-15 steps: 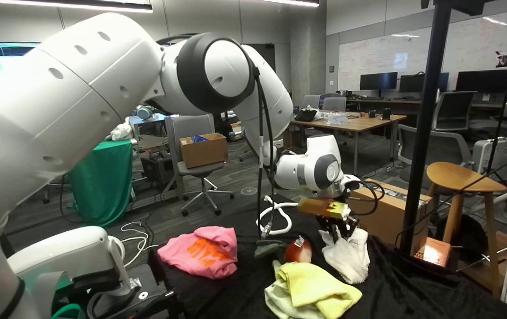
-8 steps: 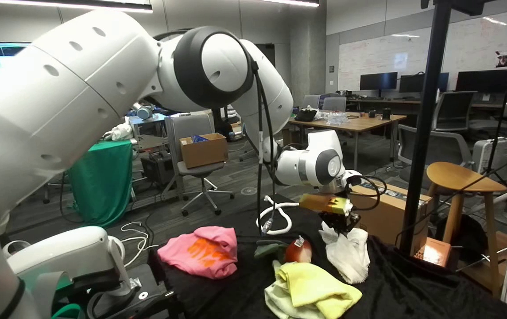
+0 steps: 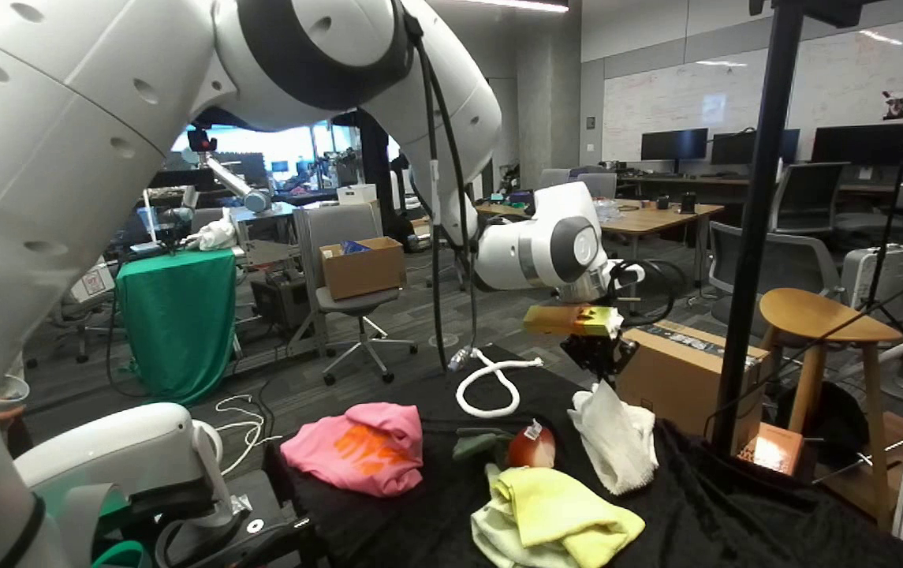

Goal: Pile all the objects on the table

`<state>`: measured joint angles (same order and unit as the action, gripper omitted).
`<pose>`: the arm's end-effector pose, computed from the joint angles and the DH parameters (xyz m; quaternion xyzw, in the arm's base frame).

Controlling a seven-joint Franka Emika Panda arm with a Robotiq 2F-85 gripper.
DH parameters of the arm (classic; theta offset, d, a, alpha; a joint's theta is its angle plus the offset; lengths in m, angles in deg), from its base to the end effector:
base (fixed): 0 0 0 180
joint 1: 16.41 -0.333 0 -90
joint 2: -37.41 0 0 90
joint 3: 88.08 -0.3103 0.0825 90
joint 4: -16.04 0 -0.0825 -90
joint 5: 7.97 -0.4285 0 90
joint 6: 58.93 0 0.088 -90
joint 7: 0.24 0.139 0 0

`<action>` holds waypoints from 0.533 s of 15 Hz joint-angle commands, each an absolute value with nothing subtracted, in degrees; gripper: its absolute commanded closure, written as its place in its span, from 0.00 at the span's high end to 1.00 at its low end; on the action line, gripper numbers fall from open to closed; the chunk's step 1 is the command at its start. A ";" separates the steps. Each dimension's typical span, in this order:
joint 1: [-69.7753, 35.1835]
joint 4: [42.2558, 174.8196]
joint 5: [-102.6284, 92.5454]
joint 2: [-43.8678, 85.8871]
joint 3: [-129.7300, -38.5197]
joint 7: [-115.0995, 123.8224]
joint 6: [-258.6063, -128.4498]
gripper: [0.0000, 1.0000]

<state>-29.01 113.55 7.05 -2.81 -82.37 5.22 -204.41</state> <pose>0.7139 0.0886 0.1316 0.9831 0.1283 0.0779 0.1045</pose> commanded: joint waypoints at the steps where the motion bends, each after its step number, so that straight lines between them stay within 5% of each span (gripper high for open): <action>1: -30.83 125.23 11.34 8.94 -81.42 6.75 -204.95 0.01; 8: -30.58 137.18 20.15 26.62 -82.55 11.27 -203.62 0.01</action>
